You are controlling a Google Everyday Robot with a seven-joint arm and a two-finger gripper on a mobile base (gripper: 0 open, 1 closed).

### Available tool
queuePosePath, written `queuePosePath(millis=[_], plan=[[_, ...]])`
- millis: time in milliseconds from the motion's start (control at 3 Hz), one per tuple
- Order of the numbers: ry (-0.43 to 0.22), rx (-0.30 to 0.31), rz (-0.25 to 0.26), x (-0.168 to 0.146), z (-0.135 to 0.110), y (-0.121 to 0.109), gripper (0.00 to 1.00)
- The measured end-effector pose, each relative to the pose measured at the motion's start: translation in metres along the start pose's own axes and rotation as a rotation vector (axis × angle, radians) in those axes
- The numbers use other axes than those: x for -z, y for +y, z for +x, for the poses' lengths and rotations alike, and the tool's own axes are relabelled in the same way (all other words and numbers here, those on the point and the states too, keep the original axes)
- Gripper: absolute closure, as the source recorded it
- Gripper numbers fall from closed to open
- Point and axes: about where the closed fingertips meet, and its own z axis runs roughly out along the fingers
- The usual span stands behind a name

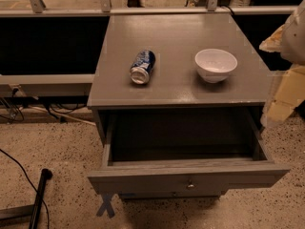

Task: Close top drawer

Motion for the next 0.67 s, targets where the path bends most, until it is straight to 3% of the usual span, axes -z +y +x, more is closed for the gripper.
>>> queuePosePath(millis=[667], plan=[[-0.008,0.021,-0.001,-0.0052,-0.0055,0.0001,0.0]])
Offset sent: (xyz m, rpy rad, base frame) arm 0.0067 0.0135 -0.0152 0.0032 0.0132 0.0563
